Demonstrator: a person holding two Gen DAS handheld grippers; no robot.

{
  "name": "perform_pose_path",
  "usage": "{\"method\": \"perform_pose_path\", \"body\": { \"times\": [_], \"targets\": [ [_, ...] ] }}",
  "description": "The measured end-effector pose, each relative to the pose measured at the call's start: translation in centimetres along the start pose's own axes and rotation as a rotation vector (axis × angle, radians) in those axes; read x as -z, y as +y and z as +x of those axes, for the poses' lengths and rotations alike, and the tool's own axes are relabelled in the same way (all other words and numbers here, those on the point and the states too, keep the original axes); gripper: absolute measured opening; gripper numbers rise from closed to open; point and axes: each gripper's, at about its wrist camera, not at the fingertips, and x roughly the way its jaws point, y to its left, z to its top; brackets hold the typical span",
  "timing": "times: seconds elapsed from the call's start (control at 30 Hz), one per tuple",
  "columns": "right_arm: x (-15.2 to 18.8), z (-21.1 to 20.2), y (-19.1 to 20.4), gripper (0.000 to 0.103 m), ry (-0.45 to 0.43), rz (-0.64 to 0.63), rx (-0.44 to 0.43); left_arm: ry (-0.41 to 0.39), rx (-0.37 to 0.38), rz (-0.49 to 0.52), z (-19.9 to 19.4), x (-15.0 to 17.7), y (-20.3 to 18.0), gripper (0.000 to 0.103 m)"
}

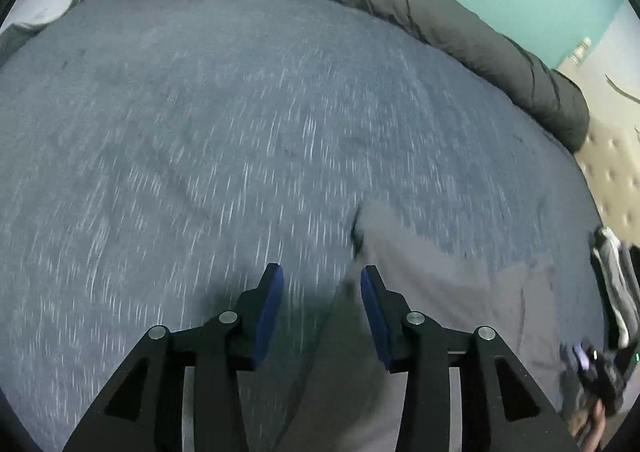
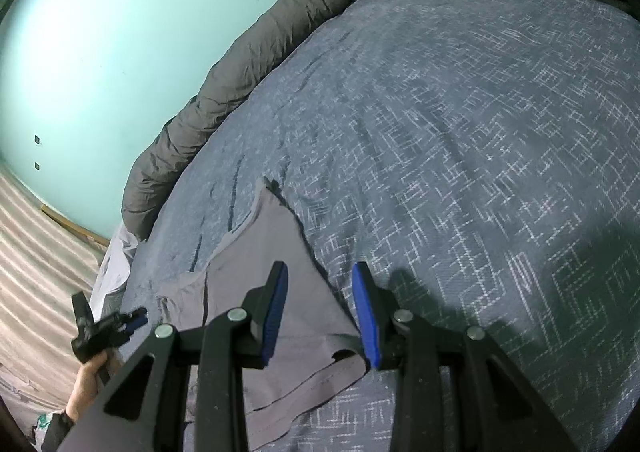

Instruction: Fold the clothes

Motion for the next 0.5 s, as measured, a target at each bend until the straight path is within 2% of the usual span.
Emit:
{"method": "perform_pose_path", "body": {
  "times": [0.17,0.3,0.47,0.5],
  "targets": [
    [0.0,-0.2,-0.2,0.033,0.003,0.003,-0.002,0.058,0.018,0.000,-0.9,4.2,1.6,0.044],
    [0.1,-0.4,-0.5,0.033,0.003,0.014,0.006,0.080,0.001,0.032,-1.6,6.8,2.2,0.044],
    [0.4,-0.5,-0.5,0.033,0.009,0.017,0.001,0.091,-0.010,0.064,-1.5,8.0,2.3,0.044],
    [0.5,-0.5,-0.4,0.033,0.011,0.015,-0.001,0.089,-0.012,0.064,-1.6,8.0,2.4,0.040]
  ]
}}
